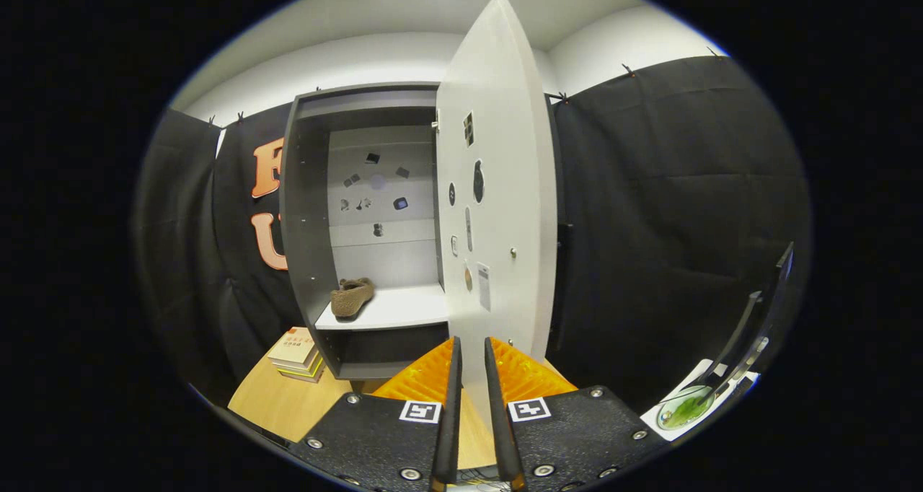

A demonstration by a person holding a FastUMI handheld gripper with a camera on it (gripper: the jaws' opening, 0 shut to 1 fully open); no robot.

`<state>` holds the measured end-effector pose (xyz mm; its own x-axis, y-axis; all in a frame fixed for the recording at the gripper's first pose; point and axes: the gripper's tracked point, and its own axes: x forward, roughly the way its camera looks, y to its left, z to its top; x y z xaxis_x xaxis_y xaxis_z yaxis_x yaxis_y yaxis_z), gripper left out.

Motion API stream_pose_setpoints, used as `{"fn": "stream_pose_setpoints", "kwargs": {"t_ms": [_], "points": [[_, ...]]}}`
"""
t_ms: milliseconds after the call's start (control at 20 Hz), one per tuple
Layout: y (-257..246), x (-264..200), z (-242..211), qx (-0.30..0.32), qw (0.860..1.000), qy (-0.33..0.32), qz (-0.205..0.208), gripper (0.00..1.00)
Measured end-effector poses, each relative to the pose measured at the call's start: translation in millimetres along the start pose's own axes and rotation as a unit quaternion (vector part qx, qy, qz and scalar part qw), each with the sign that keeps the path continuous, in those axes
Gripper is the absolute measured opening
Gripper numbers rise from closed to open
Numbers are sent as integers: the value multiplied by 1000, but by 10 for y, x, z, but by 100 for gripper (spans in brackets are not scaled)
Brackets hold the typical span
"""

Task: Open the shoe cabinet door, grab the shoes and put them into the shoe cabinet, then close the shoe cabinet door.

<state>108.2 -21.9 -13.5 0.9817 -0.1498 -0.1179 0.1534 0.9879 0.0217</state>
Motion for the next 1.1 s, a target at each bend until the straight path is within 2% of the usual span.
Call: {"fn": "stream_pose_setpoints", "kwargs": {"t_ms": [700,1100], "points": [[272,-62,-122,-9,999,16,38,20],[518,-215,-592,-13,991,104,88,20]]}}
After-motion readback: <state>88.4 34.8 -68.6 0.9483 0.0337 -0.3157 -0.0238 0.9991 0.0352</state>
